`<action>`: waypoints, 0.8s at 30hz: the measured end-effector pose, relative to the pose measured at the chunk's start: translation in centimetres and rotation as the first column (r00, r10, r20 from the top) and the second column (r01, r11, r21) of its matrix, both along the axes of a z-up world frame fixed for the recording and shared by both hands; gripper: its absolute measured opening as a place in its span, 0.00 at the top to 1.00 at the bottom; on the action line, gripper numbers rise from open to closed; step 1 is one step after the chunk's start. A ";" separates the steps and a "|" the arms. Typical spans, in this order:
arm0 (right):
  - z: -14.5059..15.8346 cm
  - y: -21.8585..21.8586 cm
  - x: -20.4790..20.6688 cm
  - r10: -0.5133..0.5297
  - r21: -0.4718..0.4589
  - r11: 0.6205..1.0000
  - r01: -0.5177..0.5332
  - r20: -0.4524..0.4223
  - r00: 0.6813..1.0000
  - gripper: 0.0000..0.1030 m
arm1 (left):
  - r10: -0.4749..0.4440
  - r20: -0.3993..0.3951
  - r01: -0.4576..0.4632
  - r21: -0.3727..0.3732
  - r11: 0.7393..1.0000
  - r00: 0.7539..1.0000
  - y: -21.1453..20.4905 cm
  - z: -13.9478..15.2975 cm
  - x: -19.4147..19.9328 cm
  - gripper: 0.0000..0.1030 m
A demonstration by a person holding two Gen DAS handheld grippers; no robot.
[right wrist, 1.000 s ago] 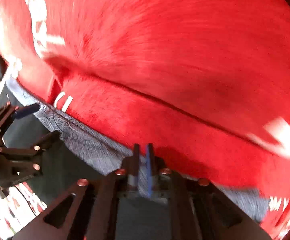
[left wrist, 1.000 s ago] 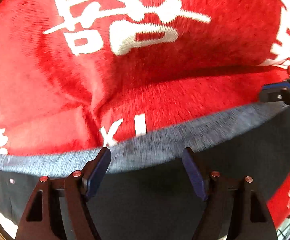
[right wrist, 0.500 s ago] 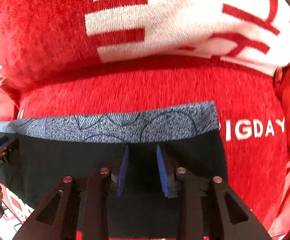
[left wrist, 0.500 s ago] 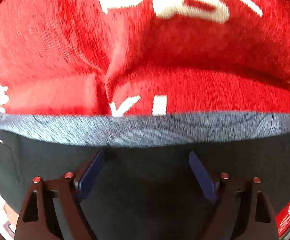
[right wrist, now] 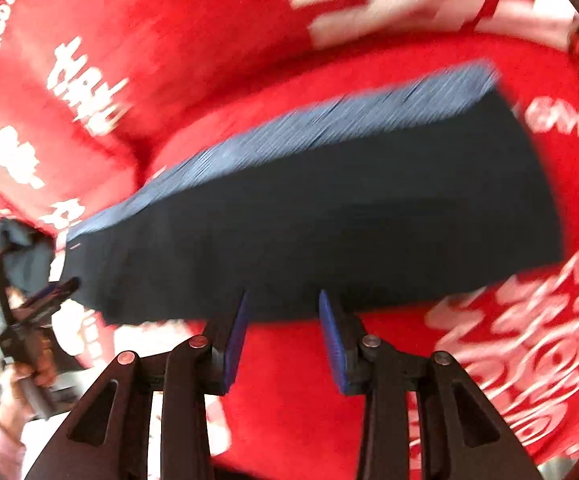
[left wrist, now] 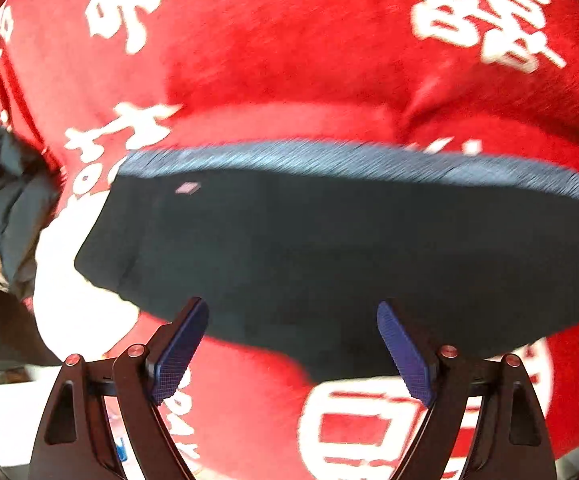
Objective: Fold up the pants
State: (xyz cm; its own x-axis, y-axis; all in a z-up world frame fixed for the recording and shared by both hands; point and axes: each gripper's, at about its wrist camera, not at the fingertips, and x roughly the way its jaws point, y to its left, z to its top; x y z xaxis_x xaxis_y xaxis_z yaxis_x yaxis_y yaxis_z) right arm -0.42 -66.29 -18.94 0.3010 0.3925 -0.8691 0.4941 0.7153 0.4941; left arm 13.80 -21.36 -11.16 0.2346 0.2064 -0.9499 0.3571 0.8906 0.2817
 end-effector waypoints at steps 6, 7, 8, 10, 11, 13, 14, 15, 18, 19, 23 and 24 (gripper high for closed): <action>-2.0 9.9 1.1 0.047 0.179 0.982 -0.055 0.050 0.998 0.61 | -0.020 0.010 0.019 0.043 0.999 1.000 3.1 -5.6 1.5 0.15; -2.4 11.6 1.4 0.049 0.205 0.977 -0.058 0.051 0.997 0.61 | -0.029 0.021 0.028 0.044 0.999 0.999 3.6 -6.3 2.2 0.15; -2.5 12.9 1.3 0.050 0.231 0.971 -0.061 0.055 0.997 0.61 | -0.033 0.023 0.032 0.048 0.998 0.999 3.4 -6.0 2.0 0.15; -3.7 16.1 2.3 0.056 0.270 0.960 -0.069 0.057 0.997 0.61 | -0.032 0.020 0.030 0.069 0.997 0.999 4.5 -8.6 3.9 0.15; -4.8 17.7 3.2 0.056 0.282 0.957 -0.069 0.051 0.997 0.61 | -0.024 0.012 0.023 0.059 0.998 1.000 5.0 -9.5 4.5 0.15; -6.0 19.7 4.2 0.051 0.310 0.949 -0.061 0.039 0.998 0.61 | -0.005 -0.001 0.005 0.011 1.000 1.000 5.7 -10.2 5.1 0.11; -6.6 20.5 4.8 0.046 0.316 0.947 -0.054 0.031 0.998 0.61 | -0.003 0.012 0.003 -0.008 1.000 1.000 5.8 -9.9 5.1 0.10; -7.2 21.4 5.3 0.041 0.315 0.948 -0.046 0.023 0.999 0.60 | -0.010 0.011 0.010 -0.023 1.000 1.000 5.9 -9.8 5.2 0.10; -8.3 22.3 6.3 -0.004 0.316 0.949 -0.003 0.021 1.000 0.54 | -0.035 0.006 0.035 -0.049 0.998 0.999 6.2 -10.0 5.4 0.10; -8.4 22.2 6.5 -0.029 0.327 0.945 0.018 0.029 0.999 0.52 | -0.041 0.002 0.041 -0.059 0.997 0.999 6.6 -10.6 6.0 0.10; -8.6 22.0 7.6 -0.115 0.355 0.930 0.092 0.046 0.992 0.49 | -0.040 -0.035 0.037 -0.088 0.995 0.999 7.5 -11.6 7.5 0.10; -8.4 21.8 7.8 -0.133 0.366 0.925 0.106 0.047 0.990 0.53 | -0.043 -0.052 0.038 -0.086 0.996 0.998 7.4 -11.7 7.9 0.10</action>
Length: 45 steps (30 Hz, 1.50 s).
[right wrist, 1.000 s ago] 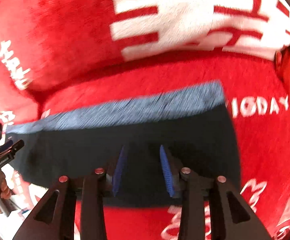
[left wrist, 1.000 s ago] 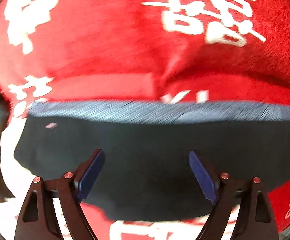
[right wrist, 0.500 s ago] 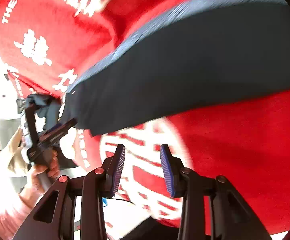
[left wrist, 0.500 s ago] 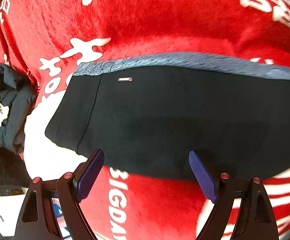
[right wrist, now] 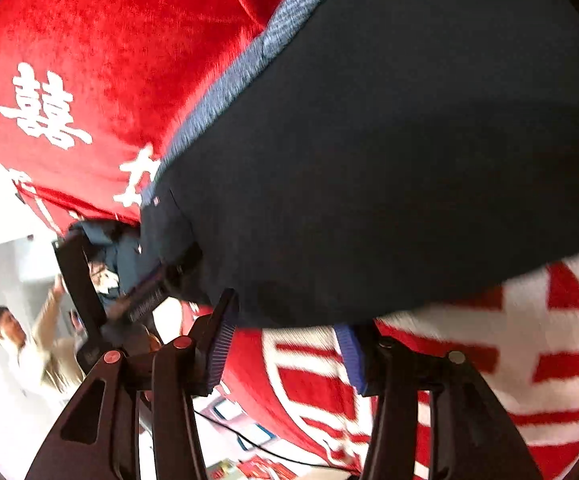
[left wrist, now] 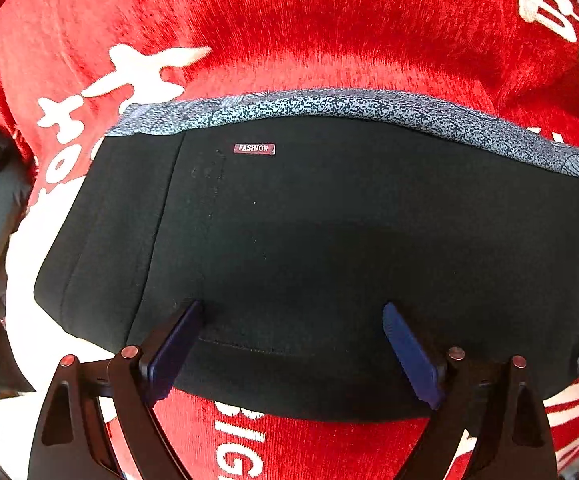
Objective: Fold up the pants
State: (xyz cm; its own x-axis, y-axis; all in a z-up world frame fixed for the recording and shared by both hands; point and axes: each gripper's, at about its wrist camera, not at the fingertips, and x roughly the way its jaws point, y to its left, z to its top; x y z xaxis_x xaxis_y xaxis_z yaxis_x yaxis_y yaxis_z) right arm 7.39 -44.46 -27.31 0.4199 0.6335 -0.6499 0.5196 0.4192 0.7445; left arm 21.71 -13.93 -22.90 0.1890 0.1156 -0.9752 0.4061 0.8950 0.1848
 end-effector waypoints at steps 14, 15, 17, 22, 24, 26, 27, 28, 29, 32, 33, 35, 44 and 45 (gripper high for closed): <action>0.6 1.8 -4.1 0.042 -0.011 0.999 -0.043 -0.063 0.997 0.56 | -0.014 -0.066 0.013 -0.020 1.000 0.998 0.1 -1.3 3.7 0.01; 0.0 2.4 -4.5 0.054 -0.010 0.998 -0.055 -0.075 0.996 0.56 | -0.011 -0.071 0.010 -0.022 1.000 0.997 0.1 -1.5 4.0 0.01; -0.7 3.0 -4.5 0.051 -0.018 0.998 -0.053 -0.080 0.995 0.56 | -0.011 -0.072 0.009 -0.021 1.000 0.997 0.1 -1.6 4.2 0.01; -1.2 2.6 -2.0 0.009 -0.075 0.997 -0.012 -0.038 0.999 0.57 | -0.016 -0.060 0.015 -0.022 1.000 0.998 0.2 -1.8 4.7 0.01; -1.3 2.4 -1.0 0.001 -0.047 0.999 -0.003 -0.033 0.999 0.82 | -0.006 -0.066 0.005 -0.015 1.000 0.998 0.2 -1.6 4.9 0.01; -0.4 2.4 -0.7 0.005 -0.063 0.998 -0.005 -0.011 1.000 0.93 | 0.002 -0.058 -0.002 -0.009 1.000 0.998 0.1 -1.5 4.7 0.01; 0.1 2.7 -1.1 0.023 -0.093 0.995 -0.023 -0.002 1.000 0.94 | -0.002 -0.050 0.001 -0.006 1.000 0.999 0.0 -1.6 4.8 0.01; 0.3 3.0 -1.8 0.040 -0.113 0.993 -0.042 -0.015 0.999 0.95 | -0.004 -0.041 0.004 -0.003 1.000 0.999 -0.3 -1.7 4.6 0.00; 0.0 3.2 -2.5 0.048 -0.118 0.992 -0.052 -0.037 0.998 0.95 | -0.005 -0.029 0.005 0.001 1.000 1.000 -0.5 -1.8 4.4 0.00; -1.3 3.6 -4.9 0.068 -0.116 0.990 -0.085 -0.138 0.988 1.00 | -0.008 -0.019 0.008 0.005 1.000 1.000 -0.6 -1.7 4.3 0.00; -0.9 3.6 -5.7 0.085 -0.122 0.987 -0.104 -0.147 0.985 1.00 | -0.006 -0.013 0.006 0.006 1.000 1.000 -0.6 -1.2 4.0 0.00; 1.0 3.0 -6.5 0.122 -0.191 0.970 -0.147 -0.137 0.983 0.95 | -0.036 0.017 0.036 -0.002 0.999 0.999 -1.1 -0.1 3.2 0.00; 6.0 -3.4 -0.7 0.194 -0.466 0.861 -0.202 -0.067 0.979 0.60 | -0.141 -0.027 0.138 -0.092 0.986 0.990 -6.9 -0.1 -1.5 0.00; 5.6 -3.6 -0.6 0.205 -0.476 0.852 -0.216 -0.075 0.976 0.60 | -0.141 -0.040 0.138 -0.073 0.988 0.989 -7.0 -1.2 -2.1 0.00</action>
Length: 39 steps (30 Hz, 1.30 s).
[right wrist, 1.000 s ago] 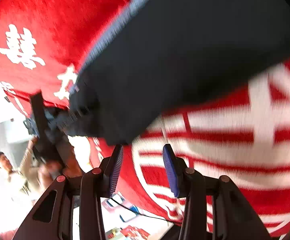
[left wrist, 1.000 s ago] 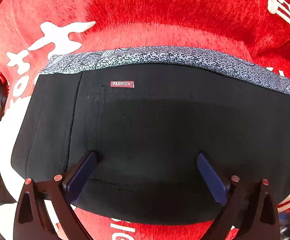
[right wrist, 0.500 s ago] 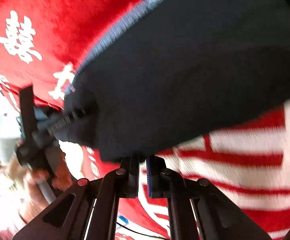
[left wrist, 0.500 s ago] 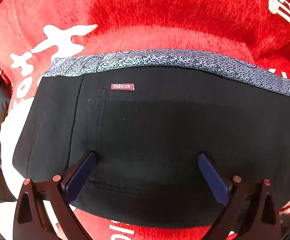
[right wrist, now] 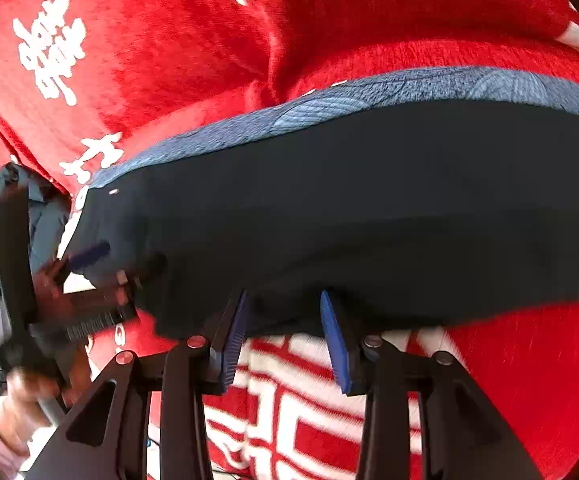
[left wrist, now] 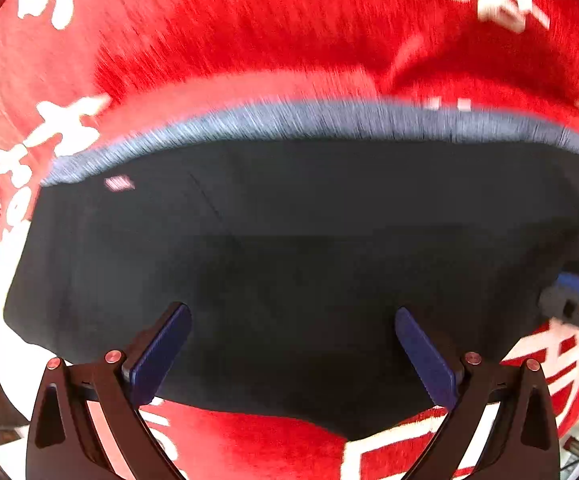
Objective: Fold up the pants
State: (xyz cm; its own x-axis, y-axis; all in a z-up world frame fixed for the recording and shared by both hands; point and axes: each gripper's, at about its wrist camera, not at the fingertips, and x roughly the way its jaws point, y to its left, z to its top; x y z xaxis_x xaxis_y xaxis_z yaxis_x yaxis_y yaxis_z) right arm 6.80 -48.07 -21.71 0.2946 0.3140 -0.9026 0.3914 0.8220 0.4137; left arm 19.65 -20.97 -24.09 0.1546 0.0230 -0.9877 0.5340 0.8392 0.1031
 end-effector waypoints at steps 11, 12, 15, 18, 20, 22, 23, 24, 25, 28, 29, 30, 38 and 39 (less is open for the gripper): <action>1.5 0.9 -4.4 0.017 -0.008 1.000 -0.017 -0.004 1.000 0.60 | 0.043 0.030 -0.042 -0.011 0.999 0.999 1.1 2.6 0.0 0.00; 2.5 0.6 -4.1 0.025 -0.045 0.999 -0.024 0.021 0.999 0.60 | 0.047 0.024 -0.047 -0.009 0.999 0.999 0.9 2.5 0.2 0.00; 4.3 -1.8 -2.9 0.004 -0.132 0.991 0.004 0.064 0.998 0.60 | 0.044 0.014 -0.044 0.020 0.999 0.999 0.0 1.7 0.4 0.00; 4.5 -4.4 -1.1 -0.034 -0.186 0.982 0.044 0.056 0.998 0.60 | 0.030 0.016 -0.031 0.035 0.999 0.999 -0.9 1.2 -0.6 0.00; 3.6 -5.8 -0.7 -0.036 -0.236 0.971 0.039 0.018 0.999 0.60 | 0.021 0.007 -0.022 0.061 0.998 1.000 -0.8 0.0 -1.2 0.00; 1.3 -6.3 -0.6 -0.040 -0.281 0.960 0.018 -0.070 0.997 0.60 | 0.025 -0.016 -0.023 0.095 0.995 1.000 -0.3 -1.2 -1.7 0.00; -0.2 -6.8 -1.3 -0.050 -0.268 0.963 0.019 -0.112 0.992 0.60 | 0.034 -0.012 -0.033 0.093 0.995 0.999 -0.2 -1.6 -1.7 0.00; -0.4 -6.9 -1.9 -0.056 -0.256 0.966 0.034 -0.080 0.995 0.60 | 0.039 -0.001 -0.039 0.085 0.996 0.999 -0.2 -1.5 -1.7 0.00; 0.0 -6.9 -2.4 -0.051 -0.260 0.965 0.039 -0.040 0.998 0.60 | 0.039 -0.004 -0.039 0.089 0.995 0.999 -0.3 -1.5 -1.6 0.00; 0.2 -6.7 -3.0 -0.021 -0.269 0.963 0.005 -0.056 0.998 0.60 | 0.044 -0.008 -0.043 0.101 0.994 0.999 -0.7 -1.5 -1.3 0.00; 0.2 -6.5 -2.8 -0.018 -0.266 0.964 0.001 -0.062 0.998 0.60 | 0.046 -0.009 -0.045 0.106 0.993 0.999 -0.8 -1.5 -1.2 0.00; 0.3 -6.5 -2.7 -0.017 -0.260 0.966 0.000 -0.064 0.998 0.60 | 0.049 -0.011 -0.047 0.111 0.993 0.999 -1.0 -1.3 -1.2 0.00; 1.5 -9.1 -5.1 -0.063 -0.172 0.984 0.052 -0.059 0.996 0.60 | 0.060 -0.014 -0.058 0.111 0.992 0.998 -3.9 1.0 -3.2 0.00; 1.8 -8.7 -5.6 -0.068 -0.166 0.984 0.058 -0.053 0.996 0.60 | 0.058 -0.019 -0.055 0.108 0.993 0.998 -4.4 1.3 -3.4 0.00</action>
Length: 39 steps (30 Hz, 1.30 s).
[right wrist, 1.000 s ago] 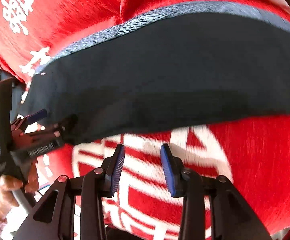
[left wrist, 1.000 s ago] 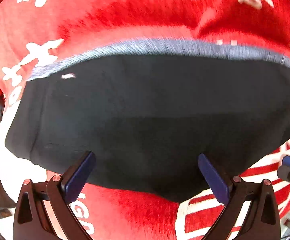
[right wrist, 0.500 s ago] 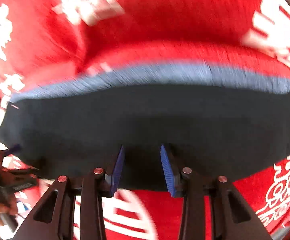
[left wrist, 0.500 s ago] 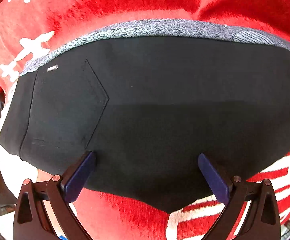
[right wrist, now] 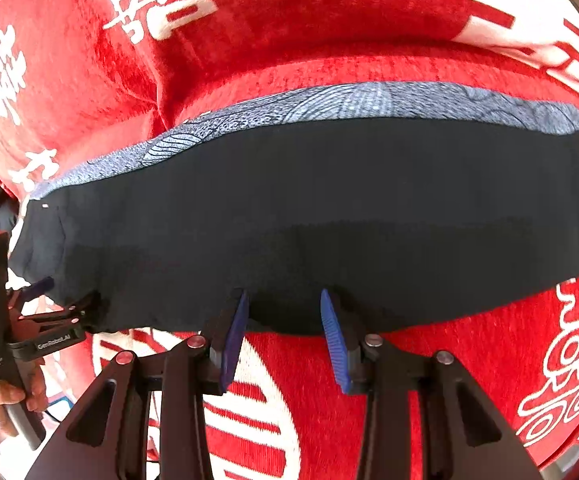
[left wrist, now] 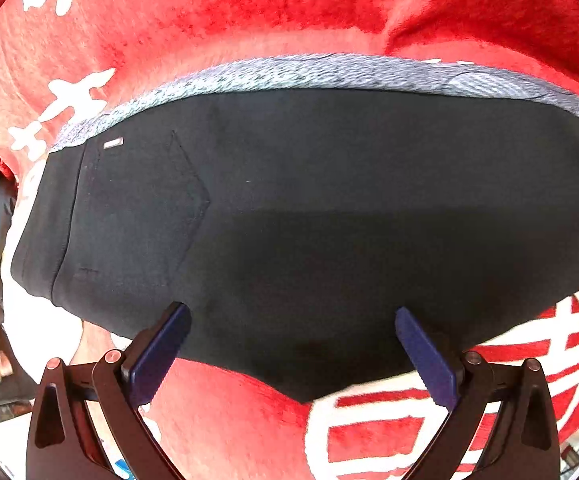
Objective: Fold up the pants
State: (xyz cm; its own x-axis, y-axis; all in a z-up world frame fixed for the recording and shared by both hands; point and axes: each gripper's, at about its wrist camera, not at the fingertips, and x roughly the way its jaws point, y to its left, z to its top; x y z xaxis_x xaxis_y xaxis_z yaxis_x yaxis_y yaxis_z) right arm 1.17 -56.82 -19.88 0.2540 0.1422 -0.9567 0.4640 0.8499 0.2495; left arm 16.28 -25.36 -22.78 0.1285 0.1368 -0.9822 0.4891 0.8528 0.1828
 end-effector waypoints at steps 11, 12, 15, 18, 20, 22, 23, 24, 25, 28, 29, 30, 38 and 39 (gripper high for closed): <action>1.0 -4.2 -6.1 -0.118 0.068 0.991 0.119 -0.017 0.993 0.58 | -0.078 0.007 0.078 -0.041 0.996 0.997 -7.2 3.2 -3.2 0.00; 1.1 -4.8 -6.6 -0.127 0.071 0.989 0.128 -0.018 0.992 0.58 | -0.084 0.006 0.084 -0.045 0.995 0.996 -7.9 3.3 -3.3 0.00; 1.1 -6.2 -7.5 -0.153 0.083 0.985 0.154 -0.019 0.988 0.58 | -0.110 0.002 0.110 -0.055 0.992 0.994 -10.6 3.7 -4.2 0.00; 1.1 -7.8 -8.3 -0.177 0.097 0.979 0.177 -0.015 0.984 0.57 | -0.130 -0.006 0.129 -0.068 0.989 0.992 -13.1 4.0 -5.0 0.00; 1.3 -9.0 -9.0 -0.195 0.108 0.975 0.194 -0.006 0.981 0.57 | -0.131 -0.011 0.129 -0.088 0.988 0.991 -14.4 4.4 -5.8 0.00; 1.3 -9.9 -9.6 -0.217 0.122 0.969 0.214 0.006 0.976 0.57 | -0.134 -0.014 0.131 -0.119 0.984 0.991 -16.4 4.8 -6.3 0.00; 1.3 -10.5 -10.0 -0.234 0.132 0.964 0.230 0.013 0.972 0.57 | -0.139 -0.015 0.136 -0.138 0.981 0.990 -17.8 5.0 -6.7 0.00; 1.1 -11.1 -10.4 -0.254 0.143 0.958 0.249 0.019 0.967 0.57 | -0.145 -0.014 0.141 -0.147 0.979 0.989 -18.8 5.0 -6.9 0.00; 1.1 -11.8 -10.8 -0.275 0.155 0.951 0.268 0.024 0.961 0.57 | -0.153 -0.015 0.149 -0.156 0.976 0.988 -19.3 4.7 -6.7 0.00; 0.9 -13.7 -11.7 -0.322 0.196 0.931 0.309 0.043 0.946 0.57 | -0.174 -0.005 0.171 -0.172 0.970 0.985 -22.9 4.1 -7.6 0.00; 0.9 -14.2 -12.0 -0.333 0.202 0.927 0.317 0.050 0.942 0.57 | -0.180 0.001 0.177 -0.170 0.969 0.984 -23.8 3.7 -7.9 0.00; 1.1 -14.8 -12.3 -0.340 0.207 0.924 0.322 0.057 0.939 0.56 | -0.182 -0.004 0.179 -0.161 0.971 0.983 -24.1 3.1 -7.9 0.00; 0.1 -17.6 -14.5 -0.401 0.249 0.893 0.374 0.068 0.913 0.49 | -0.106 -0.068 0.093 -0.166 0.982 0.992 -24.3 0.6 -7.4 0.00; -0.2 -18.0 -14.9 -0.411 0.253 0.888 0.384 0.062 0.910 0.49 | -0.106 -0.068 0.093 -0.165 0.982 0.992 -24.1 0.5 -7.2 0.00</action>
State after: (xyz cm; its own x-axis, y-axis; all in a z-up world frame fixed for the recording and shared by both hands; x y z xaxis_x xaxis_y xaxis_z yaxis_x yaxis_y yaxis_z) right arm -13.73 -74.79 -20.05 0.4376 0.2188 -0.8721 0.7089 0.5127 0.4844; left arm 9.04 -49.46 -22.29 0.0572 -0.0337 -0.9978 0.5801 0.8145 0.0058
